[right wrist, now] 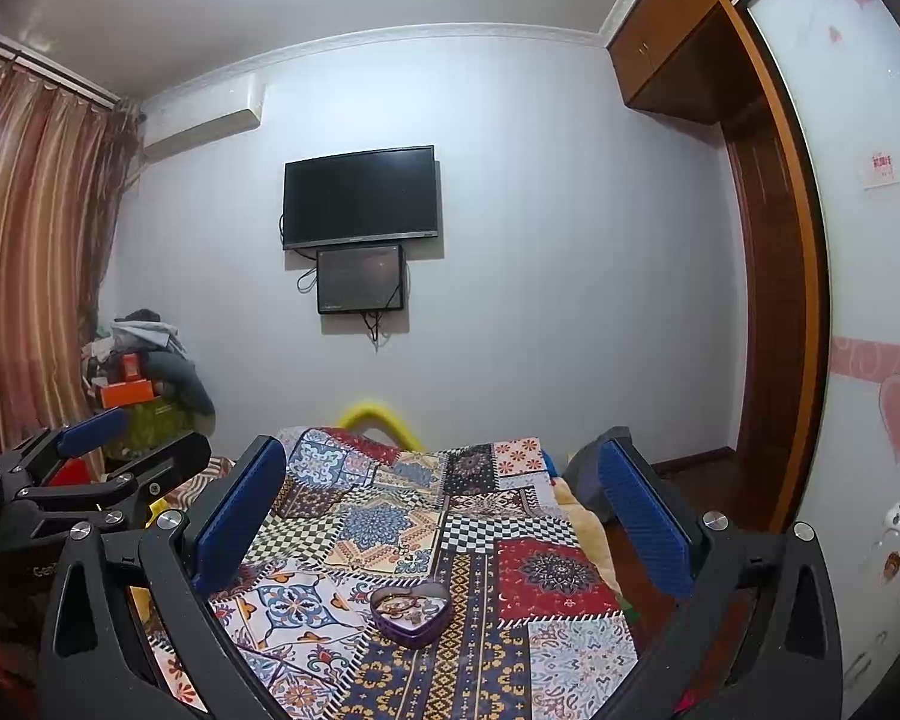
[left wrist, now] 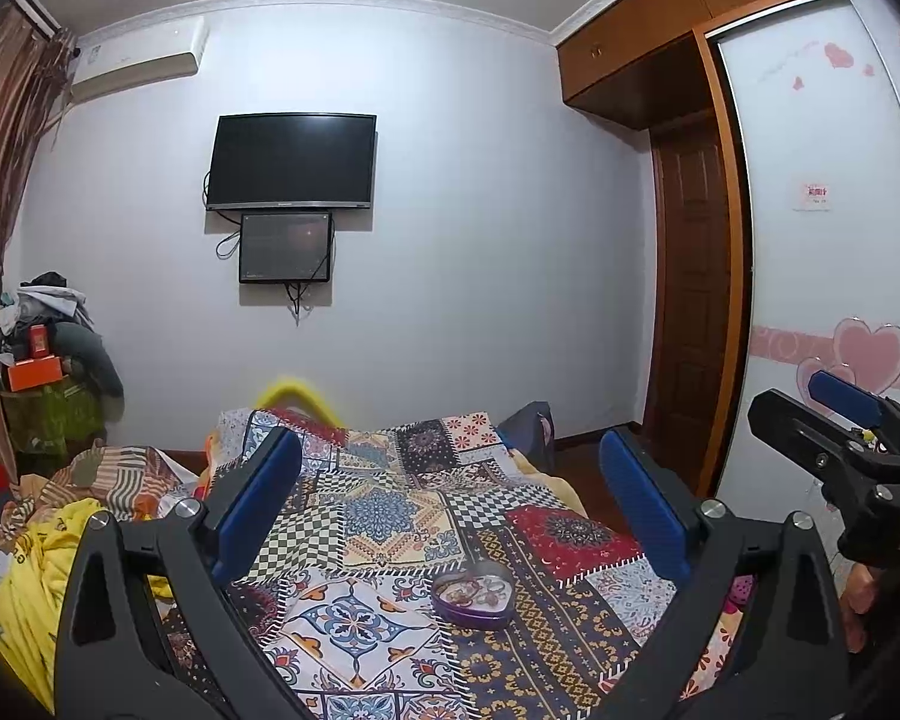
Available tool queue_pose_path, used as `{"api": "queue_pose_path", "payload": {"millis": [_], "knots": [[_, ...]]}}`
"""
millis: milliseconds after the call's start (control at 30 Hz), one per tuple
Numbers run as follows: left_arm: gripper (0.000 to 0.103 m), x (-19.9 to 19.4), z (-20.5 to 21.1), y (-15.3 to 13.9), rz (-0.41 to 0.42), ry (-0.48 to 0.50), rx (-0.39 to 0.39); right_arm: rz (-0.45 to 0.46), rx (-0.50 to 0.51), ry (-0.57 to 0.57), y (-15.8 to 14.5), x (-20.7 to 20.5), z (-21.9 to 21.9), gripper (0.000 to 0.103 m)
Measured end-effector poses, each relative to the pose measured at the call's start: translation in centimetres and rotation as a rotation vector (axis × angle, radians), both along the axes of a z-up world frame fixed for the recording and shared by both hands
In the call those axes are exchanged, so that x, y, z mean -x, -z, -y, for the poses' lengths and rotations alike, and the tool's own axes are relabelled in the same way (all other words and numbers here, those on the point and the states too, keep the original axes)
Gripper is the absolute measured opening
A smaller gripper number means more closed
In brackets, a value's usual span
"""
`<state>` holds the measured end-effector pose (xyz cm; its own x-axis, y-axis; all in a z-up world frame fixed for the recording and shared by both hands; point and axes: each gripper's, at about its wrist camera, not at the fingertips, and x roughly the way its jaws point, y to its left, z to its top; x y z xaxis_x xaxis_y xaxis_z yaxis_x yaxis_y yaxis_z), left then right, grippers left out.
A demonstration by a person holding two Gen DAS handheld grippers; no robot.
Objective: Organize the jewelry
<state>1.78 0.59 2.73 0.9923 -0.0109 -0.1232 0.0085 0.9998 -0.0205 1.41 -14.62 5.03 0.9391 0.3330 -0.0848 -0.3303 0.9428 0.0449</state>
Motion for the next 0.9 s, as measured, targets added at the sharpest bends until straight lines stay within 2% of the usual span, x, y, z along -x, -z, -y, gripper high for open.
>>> {"api": "queue_pose_path", "payload": {"millis": [900], "knots": [[0.100, -0.12, -0.05, 0.08, -0.003, 0.009, 0.005, -0.002, -0.013, -0.008, -0.01, -0.06, 0.19, 0.103]]}}
